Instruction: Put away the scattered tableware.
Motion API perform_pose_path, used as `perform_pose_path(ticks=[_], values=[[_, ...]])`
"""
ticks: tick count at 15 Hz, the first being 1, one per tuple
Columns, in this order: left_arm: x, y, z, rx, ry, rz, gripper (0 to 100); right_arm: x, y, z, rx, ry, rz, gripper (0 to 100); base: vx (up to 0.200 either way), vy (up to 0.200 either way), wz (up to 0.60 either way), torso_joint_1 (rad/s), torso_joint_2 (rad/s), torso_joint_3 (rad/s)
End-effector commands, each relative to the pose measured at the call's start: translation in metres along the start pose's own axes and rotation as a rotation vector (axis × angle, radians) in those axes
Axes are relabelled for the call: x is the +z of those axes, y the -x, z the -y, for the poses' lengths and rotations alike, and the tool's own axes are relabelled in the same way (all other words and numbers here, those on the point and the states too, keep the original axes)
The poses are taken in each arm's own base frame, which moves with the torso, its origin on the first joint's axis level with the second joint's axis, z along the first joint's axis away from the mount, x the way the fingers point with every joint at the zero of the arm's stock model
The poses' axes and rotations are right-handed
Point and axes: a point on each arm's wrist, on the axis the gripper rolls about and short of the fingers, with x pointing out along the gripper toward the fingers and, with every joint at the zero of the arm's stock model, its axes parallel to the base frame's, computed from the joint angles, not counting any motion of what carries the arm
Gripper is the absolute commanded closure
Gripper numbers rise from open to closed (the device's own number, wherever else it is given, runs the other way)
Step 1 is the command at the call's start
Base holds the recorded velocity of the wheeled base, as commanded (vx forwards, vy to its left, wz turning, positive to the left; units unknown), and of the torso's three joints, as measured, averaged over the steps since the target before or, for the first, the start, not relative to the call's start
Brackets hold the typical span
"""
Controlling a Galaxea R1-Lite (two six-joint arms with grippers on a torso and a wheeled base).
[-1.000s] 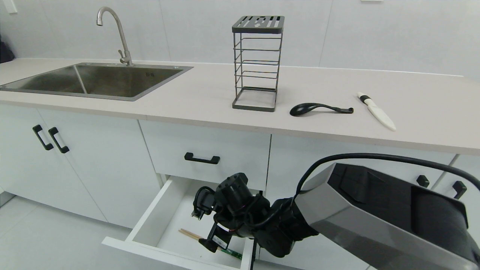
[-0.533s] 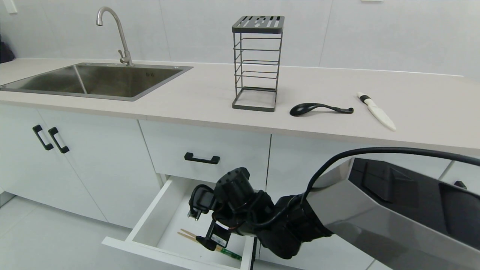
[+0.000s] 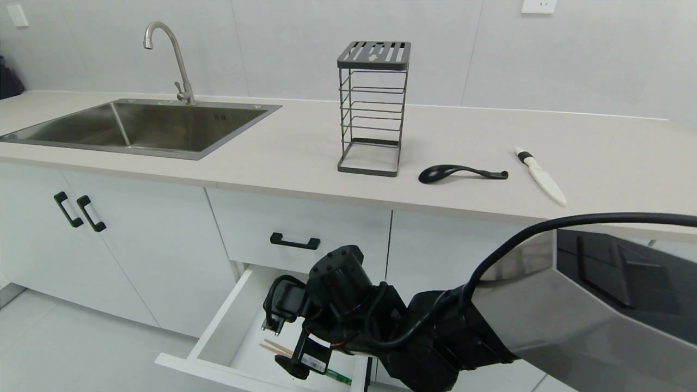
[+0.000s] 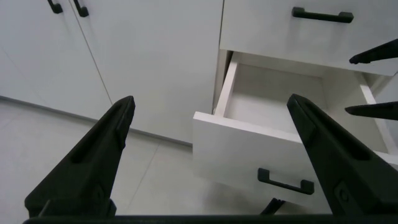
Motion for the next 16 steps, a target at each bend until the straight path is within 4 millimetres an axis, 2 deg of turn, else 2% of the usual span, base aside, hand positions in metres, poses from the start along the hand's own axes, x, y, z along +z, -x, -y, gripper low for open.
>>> perform_pose_path(ticks=[1,6,10,16], values=[[0.0000,-0.0001,0.0000,-0.001,0.001,-0.002,0,0.0050,0.0055,-0.0025,0.004,0.006,0.013,0,0.000,0.000,0.00,0.237,-0.46,-0.212],[0.0000,-0.0001,0.0000,0.000,0.001,-0.002,0,0.0056,0.0122,-0.0089,0.018,0.013,0.009,0,0.000,0.000,0.00,0.161,-0.48,-0.222],[0.0000,-0.0001,0.0000,0.000,0.001,-0.002,0,0.0078,0.0126,-0.0080,0.019,0.013,0.002,0,0.000,0.000,0.00,0.366,-0.49,-0.235],[0.0000,-0.0001,0.0000,-0.001,0.001,-0.002,0,0.0080,0.0129,-0.0086,0.039,0.012,-0.039,0,0.000,0.000,0.00,0.285,-0.52,-0.254]])
